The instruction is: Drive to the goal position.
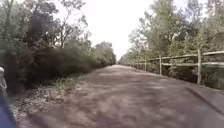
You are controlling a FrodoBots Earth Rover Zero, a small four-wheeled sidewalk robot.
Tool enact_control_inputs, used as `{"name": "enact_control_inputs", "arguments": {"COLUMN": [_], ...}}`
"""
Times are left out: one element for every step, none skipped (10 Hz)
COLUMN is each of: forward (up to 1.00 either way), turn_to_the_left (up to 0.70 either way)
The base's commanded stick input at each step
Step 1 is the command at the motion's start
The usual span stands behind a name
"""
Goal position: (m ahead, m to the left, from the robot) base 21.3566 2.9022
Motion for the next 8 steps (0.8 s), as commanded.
{"name": "enact_control_inputs", "arguments": {"forward": [0.7,0.7,0.7,0.7,0.7,0.7,0.7,0.7], "turn_to_the_left": [-0.07,0.0,0.0,0.0,0.0,0.0,0.0,0.0]}}
